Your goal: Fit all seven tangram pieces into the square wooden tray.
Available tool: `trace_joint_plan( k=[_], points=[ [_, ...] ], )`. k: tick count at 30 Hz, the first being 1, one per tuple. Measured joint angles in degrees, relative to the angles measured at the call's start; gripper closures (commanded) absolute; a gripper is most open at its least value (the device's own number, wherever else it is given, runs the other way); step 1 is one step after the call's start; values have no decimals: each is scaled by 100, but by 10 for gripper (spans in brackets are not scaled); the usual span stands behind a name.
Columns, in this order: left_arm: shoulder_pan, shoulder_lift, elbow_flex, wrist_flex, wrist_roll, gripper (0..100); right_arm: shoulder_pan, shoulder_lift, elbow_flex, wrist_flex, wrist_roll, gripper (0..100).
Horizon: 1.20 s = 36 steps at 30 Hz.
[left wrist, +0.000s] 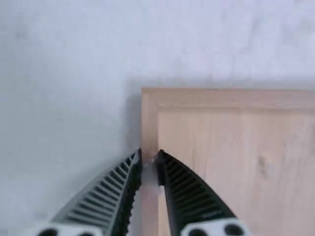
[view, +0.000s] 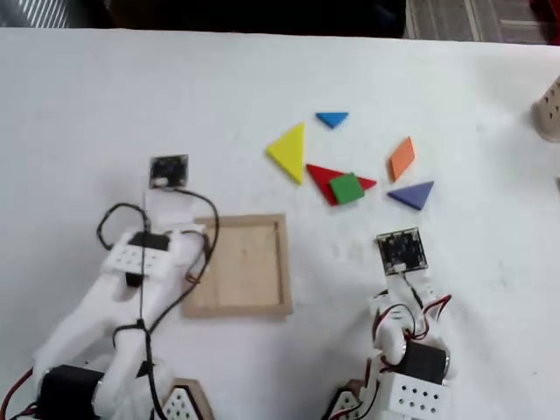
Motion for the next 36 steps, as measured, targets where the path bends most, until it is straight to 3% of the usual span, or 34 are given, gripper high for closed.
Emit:
trace_joint_plan(
  k=[5,14,19,27,36],
  points=[
    [475,0,-396,0,484,978,44,0,0,0,0,974],
    [519,598,-826,-9,545,977,44,0,0,0,0,974],
    [519,1767,-1582,369,-220,974,44,0,0,0,0,974],
    [360,2514,-2796,1732,-774,731,44,0,0,0,0,974],
    [290,2549,-3182,2075,-352,724,44,0,0,0,0,974]
  ],
)
